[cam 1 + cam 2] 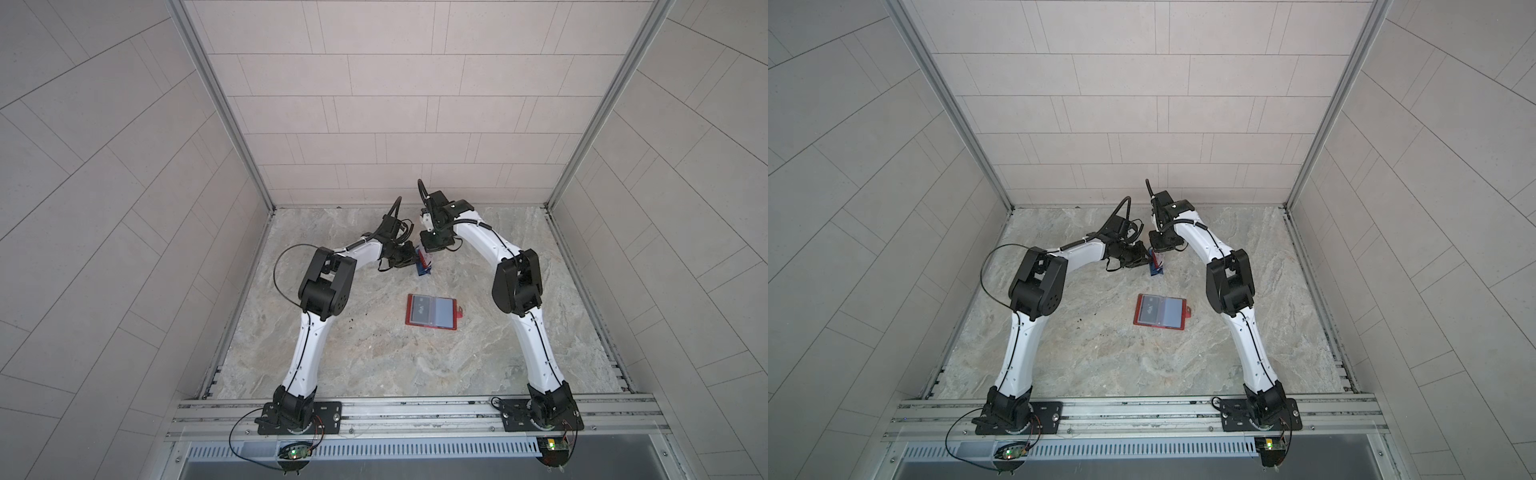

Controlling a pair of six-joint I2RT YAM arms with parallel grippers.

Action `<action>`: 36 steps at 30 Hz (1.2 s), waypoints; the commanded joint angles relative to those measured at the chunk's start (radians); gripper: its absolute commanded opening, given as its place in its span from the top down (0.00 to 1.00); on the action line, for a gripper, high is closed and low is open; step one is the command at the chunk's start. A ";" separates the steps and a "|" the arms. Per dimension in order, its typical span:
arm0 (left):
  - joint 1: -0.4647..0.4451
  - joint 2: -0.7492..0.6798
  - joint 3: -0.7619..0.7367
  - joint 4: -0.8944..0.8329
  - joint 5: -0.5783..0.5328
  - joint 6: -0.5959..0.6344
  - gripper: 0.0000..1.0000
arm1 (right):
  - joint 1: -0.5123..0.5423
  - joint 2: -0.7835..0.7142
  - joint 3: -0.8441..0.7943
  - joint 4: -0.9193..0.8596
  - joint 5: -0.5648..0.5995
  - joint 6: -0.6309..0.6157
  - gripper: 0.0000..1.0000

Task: Put the credit cards into the card holder

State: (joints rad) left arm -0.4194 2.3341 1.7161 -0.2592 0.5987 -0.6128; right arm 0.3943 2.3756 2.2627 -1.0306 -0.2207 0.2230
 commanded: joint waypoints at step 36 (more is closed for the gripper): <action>0.001 0.040 -0.067 -0.058 -0.014 -0.019 0.73 | -0.021 -0.066 -0.037 -0.046 0.066 -0.025 0.81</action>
State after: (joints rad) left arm -0.4194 2.3337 1.6924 -0.2180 0.6361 -0.6369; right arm 0.3820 2.3604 2.2360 -1.0389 -0.2039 0.2123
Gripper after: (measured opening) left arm 0.268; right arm 0.190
